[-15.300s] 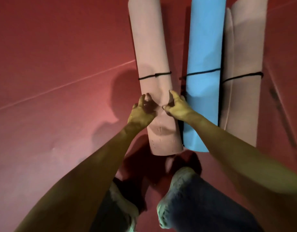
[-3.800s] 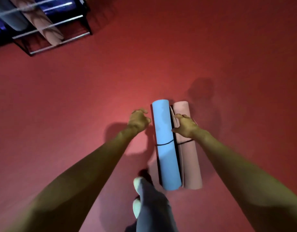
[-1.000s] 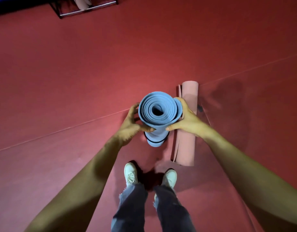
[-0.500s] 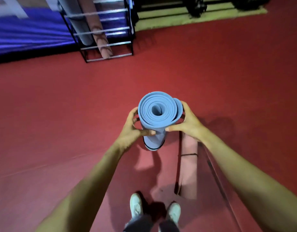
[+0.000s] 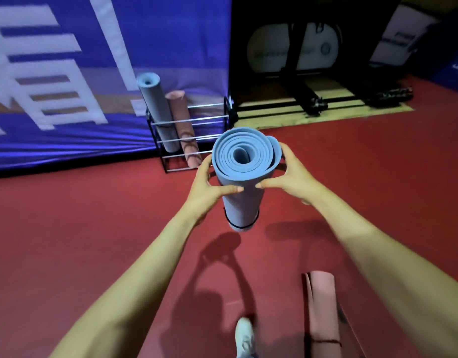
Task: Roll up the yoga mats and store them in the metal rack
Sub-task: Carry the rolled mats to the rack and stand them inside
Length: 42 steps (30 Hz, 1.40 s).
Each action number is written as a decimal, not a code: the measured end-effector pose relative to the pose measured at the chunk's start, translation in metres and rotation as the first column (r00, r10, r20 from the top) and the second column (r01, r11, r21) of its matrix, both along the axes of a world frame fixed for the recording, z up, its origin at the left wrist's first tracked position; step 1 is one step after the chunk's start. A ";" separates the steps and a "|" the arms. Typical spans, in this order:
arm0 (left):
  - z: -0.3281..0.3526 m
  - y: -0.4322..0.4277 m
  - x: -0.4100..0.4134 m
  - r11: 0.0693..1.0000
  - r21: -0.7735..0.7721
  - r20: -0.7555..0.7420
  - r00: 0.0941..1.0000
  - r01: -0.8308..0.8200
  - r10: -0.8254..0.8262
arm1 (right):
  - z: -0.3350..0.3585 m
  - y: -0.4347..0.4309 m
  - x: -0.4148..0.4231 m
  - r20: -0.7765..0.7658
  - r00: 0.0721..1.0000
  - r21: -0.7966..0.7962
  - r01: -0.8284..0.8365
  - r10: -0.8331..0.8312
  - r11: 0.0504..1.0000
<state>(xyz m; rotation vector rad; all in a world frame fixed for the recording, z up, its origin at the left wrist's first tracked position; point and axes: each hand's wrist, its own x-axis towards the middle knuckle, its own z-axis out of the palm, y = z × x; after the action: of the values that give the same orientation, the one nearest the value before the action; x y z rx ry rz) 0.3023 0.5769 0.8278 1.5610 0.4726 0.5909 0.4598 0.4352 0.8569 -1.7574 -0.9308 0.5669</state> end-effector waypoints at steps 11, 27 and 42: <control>0.078 0.155 0.139 0.994 0.041 0.050 0.994 -0.101 0.099 | 0.080 0.167 0.144 0.024 0.995 0.112 -0.094 0.092 0.989; 0.108 0.400 0.307 0.984 0.033 0.156 0.974 -0.174 0.167 | 0.128 0.415 0.310 0.114 0.983 0.125 -0.160 0.146 0.979; 0.071 0.597 0.430 0.967 -0.067 0.068 0.966 -0.247 0.251 | 0.084 0.633 0.441 0.034 0.984 0.069 -0.176 0.174 0.982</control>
<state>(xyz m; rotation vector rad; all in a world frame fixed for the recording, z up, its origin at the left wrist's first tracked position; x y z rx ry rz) 0.7327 1.1741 0.8990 1.4288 0.6283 0.8198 0.9006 1.0685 0.9410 -1.6335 -1.1192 0.6151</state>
